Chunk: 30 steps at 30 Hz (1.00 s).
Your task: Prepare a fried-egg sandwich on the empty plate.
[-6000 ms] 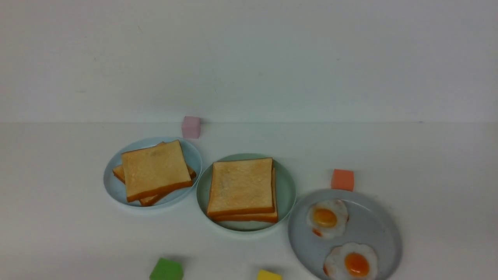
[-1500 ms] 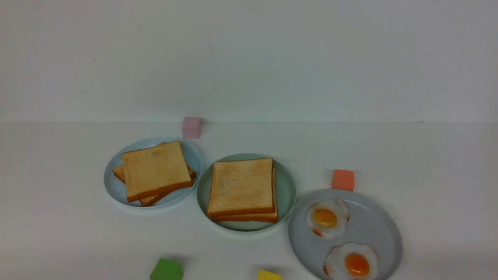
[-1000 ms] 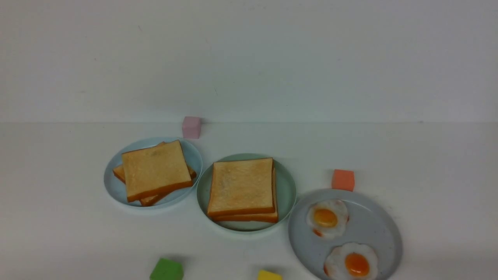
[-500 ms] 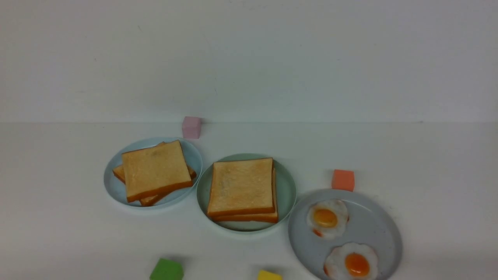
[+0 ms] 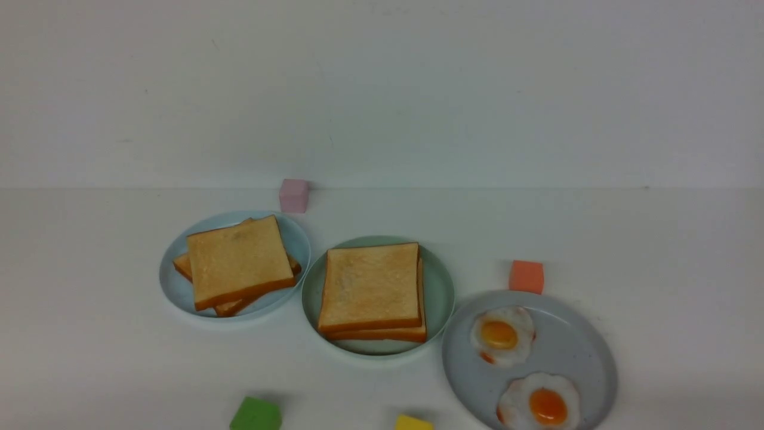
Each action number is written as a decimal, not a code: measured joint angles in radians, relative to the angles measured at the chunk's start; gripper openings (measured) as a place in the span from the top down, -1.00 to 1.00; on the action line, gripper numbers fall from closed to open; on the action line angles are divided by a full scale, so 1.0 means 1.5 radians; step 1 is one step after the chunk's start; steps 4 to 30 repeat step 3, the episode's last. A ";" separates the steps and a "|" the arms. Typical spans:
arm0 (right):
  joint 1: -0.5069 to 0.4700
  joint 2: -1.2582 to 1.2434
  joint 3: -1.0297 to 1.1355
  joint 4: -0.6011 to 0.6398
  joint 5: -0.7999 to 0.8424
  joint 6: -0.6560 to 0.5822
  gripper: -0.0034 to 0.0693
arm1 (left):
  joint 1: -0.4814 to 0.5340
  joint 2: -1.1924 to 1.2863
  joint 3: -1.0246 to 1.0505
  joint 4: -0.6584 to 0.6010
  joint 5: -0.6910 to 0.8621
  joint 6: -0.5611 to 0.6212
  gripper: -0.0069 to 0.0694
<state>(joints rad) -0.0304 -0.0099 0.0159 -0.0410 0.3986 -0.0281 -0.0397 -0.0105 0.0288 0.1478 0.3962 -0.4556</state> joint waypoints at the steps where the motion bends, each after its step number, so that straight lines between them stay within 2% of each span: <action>1: 0.000 0.000 0.000 0.000 0.000 0.000 0.28 | 0.000 0.000 0.000 0.000 0.000 0.000 0.39; 30: 0.000 0.000 0.000 0.000 0.000 0.000 0.28 | 0.000 0.000 0.000 0.000 0.000 0.000 0.38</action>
